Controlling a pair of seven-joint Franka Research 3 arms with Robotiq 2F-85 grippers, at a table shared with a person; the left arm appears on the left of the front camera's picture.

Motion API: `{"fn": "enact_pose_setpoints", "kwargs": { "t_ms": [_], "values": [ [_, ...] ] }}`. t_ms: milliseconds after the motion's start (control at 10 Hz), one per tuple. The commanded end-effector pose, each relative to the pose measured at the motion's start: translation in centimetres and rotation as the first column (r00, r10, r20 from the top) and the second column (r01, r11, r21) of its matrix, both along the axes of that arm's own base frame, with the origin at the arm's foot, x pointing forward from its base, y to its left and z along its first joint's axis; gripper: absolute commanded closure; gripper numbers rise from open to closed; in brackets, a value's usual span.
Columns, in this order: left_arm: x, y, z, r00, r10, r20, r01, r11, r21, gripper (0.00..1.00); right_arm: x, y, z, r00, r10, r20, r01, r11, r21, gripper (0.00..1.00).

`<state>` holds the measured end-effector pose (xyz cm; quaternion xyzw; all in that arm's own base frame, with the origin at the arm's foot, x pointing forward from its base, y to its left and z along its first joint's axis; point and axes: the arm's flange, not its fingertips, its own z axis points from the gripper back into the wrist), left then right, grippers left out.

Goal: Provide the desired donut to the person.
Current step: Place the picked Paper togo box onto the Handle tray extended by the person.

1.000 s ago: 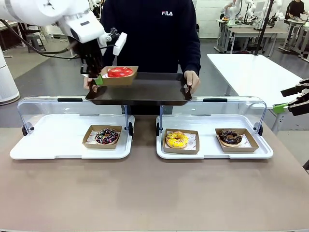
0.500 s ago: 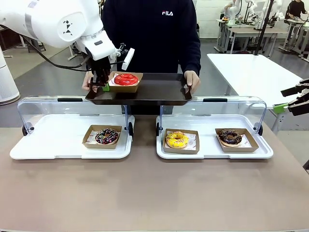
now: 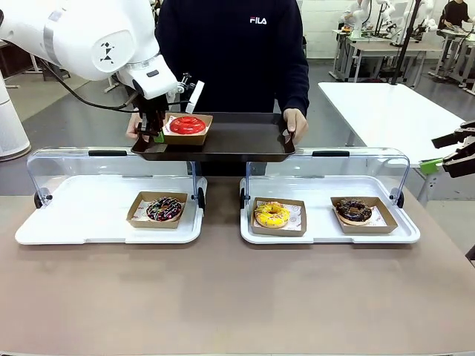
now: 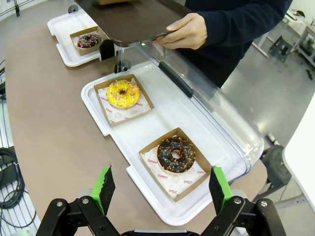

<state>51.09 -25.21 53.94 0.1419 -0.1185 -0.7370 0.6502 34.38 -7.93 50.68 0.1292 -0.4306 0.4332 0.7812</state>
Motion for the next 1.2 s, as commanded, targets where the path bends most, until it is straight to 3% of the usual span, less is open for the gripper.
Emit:
{"fn": "enact_pose_setpoints", "kwargs": {
  "t_ms": [0, 100, 200, 300, 400, 500, 800, 1100],
  "values": [
    [0.7, -0.3, 0.3, 0.999, 0.039, -0.025, -0.039, 0.999, 0.009, 0.99, 0.1, 0.0, -0.3, 1.000, 0.012, 0.007, -0.012, 1.000, 0.017, 0.00],
    [0.8, -0.1, 0.4, 0.998, 0.043, -0.040, -0.043, 0.999, 0.007, 0.42, 0.1, 0.0, -0.3, 1.000, 0.012, 0.007, -0.012, 1.000, 0.017, 0.00],
    [0.9, 0.0, 0.6, 0.998, 0.043, -0.053, -0.043, 0.999, -0.001, 0.42, 0.1, 0.0, -0.3, 1.000, 0.012, 0.007, -0.012, 1.000, 0.017, 0.00],
    [1.1, 0.1, 0.9, 0.997, 0.049, -0.058, -0.049, 0.999, 0.002, 0.00, 0.1, 0.0, -0.3, 1.000, 0.012, 0.007, -0.012, 1.000, 0.017, 0.00],
    [0.9, 0.2, 1.2, 0.997, 0.046, -0.063, -0.046, 0.999, -0.003, 0.39, 0.1, 0.0, -0.3, 1.000, 0.012, 0.007, -0.012, 1.000, 0.017, 0.00],
    [1.0, 0.3, 1.4, 0.996, 0.047, -0.071, -0.048, 0.999, -0.004, 0.00, 0.1, 0.0, -0.3, 1.000, 0.012, 0.007, -0.012, 1.000, 0.017, 0.00],
    [1.1, 0.8, 1.9, 0.990, 0.057, -0.126, -0.059, 0.998, -0.013, 0.04, 0.1, 0.0, -0.3, 1.000, 0.012, 0.007, -0.012, 1.000, 0.017, 0.00],
    [0.0, 1.5, 2.9, 0.980, 0.050, -0.192, -0.055, 0.998, -0.022, 0.00, 0.1, 0.0, -0.3, 1.000, 0.012, 0.007, -0.012, 1.000, 0.017, 0.00]
  ]
}}
